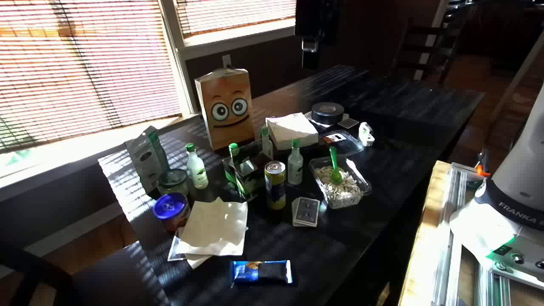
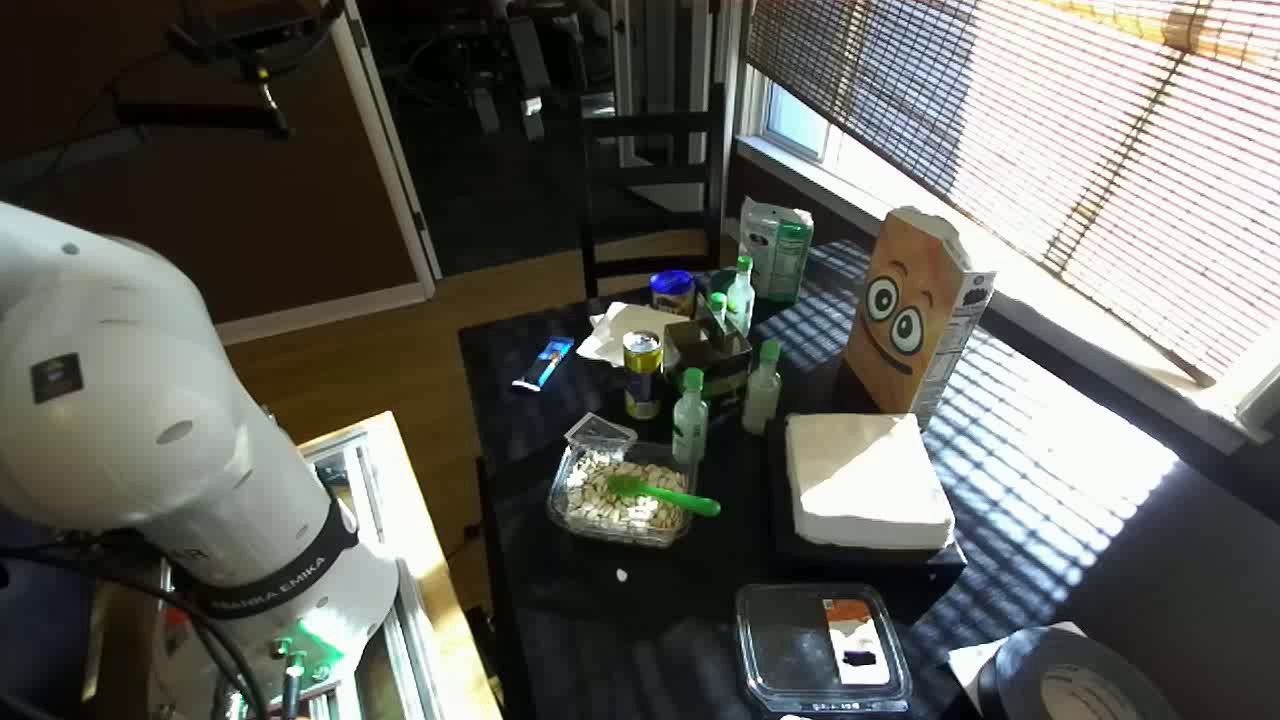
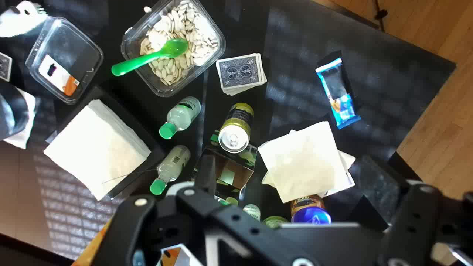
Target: Scoop up some seeds out of the lunch box and put them on the lid
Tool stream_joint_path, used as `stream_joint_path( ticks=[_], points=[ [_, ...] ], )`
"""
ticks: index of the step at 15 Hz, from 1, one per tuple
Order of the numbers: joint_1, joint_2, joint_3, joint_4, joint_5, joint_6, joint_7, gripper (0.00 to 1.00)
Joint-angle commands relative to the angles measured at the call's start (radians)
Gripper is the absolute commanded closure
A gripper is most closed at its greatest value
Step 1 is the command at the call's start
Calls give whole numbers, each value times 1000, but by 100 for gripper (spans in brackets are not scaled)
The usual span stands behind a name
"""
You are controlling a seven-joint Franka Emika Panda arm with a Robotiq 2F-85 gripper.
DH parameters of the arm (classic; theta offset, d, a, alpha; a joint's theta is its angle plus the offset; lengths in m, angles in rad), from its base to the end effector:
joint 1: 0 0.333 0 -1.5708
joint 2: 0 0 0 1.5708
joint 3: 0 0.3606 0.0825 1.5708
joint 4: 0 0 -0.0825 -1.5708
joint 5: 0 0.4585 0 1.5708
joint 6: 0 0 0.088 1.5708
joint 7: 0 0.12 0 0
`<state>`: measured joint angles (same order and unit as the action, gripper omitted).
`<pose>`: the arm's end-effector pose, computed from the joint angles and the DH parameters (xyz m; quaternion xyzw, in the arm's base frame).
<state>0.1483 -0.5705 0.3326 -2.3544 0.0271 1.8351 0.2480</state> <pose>0.3832 0.2189 0.5347 0.9931 0.0890 0.0376 0.0667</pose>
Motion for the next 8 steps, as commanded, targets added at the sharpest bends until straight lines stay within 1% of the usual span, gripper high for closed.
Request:
stream_joint_path(
  ticks=[1, 4, 5, 7, 8],
  points=[
    [19, 5, -15, 3, -10, -2, 9, 0],
    [19, 5, -15, 3, -10, -2, 9, 0],
    [19, 5, -24, -5, -10, 14, -7, 0],
    [4, 8, -55, -28, -15, 45, -25, 0],
    [-2, -1, -88, -53, -6, 74, -52, 0]
  ],
)
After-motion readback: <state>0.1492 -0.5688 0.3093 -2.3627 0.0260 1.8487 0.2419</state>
